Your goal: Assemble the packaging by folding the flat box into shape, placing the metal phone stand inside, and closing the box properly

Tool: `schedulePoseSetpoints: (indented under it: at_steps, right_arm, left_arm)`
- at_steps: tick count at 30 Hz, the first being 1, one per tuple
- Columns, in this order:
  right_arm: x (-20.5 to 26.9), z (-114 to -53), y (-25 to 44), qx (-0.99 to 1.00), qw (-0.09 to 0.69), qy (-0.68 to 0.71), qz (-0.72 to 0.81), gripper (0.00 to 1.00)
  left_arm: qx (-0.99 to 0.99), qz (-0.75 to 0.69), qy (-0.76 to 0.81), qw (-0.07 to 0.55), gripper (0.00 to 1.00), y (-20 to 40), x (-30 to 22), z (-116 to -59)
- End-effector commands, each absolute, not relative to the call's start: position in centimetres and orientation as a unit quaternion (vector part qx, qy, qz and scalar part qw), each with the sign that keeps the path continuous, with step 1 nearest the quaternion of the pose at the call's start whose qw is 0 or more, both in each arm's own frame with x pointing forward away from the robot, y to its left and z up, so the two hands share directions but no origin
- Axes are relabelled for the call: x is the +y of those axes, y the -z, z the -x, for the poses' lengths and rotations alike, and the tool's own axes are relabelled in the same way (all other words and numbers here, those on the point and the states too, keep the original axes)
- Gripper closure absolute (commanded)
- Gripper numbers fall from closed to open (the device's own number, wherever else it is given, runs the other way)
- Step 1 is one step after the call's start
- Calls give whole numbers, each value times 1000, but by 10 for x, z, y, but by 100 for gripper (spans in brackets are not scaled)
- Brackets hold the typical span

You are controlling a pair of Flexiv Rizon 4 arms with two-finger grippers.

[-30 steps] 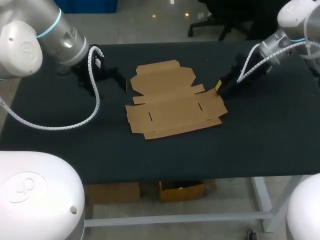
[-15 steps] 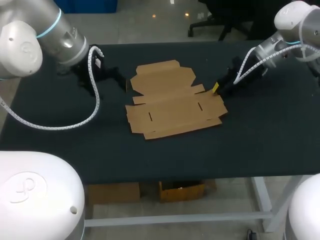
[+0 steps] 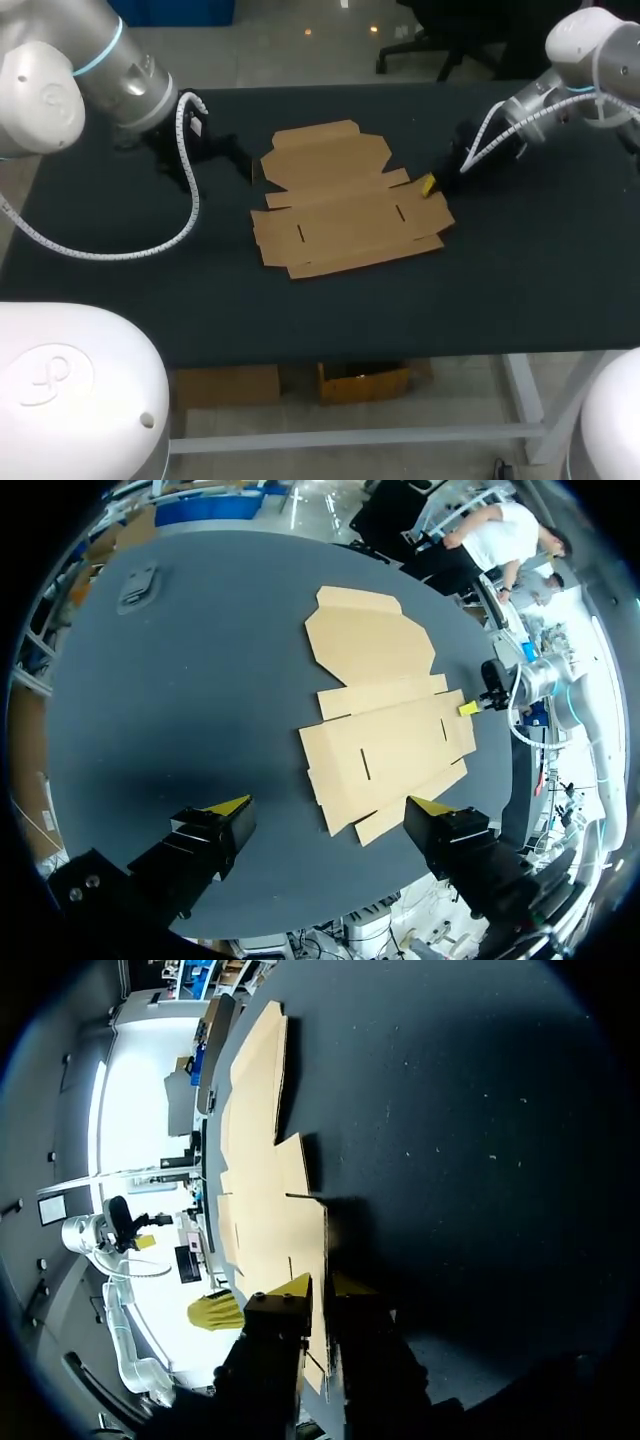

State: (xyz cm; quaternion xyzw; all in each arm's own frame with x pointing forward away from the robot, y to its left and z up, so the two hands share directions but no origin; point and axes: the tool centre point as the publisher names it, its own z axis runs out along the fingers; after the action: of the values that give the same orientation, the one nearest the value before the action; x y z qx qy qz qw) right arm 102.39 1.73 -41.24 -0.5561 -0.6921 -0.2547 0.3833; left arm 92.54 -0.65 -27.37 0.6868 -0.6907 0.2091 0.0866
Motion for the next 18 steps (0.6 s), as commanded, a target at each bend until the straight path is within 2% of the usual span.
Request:
schedulePoseSetpoints:
  at_steps: [1,18]
  right_arm:
    - [15,-1018,415,-692,395,257,547,100]
    - [15,-966,415,-667,388,309,556,100]
  left_arm:
    - [-691,-687,-208,86,0,273,-7,-926]
    - [-691,-687,-208,86,0,273,-7,-926]
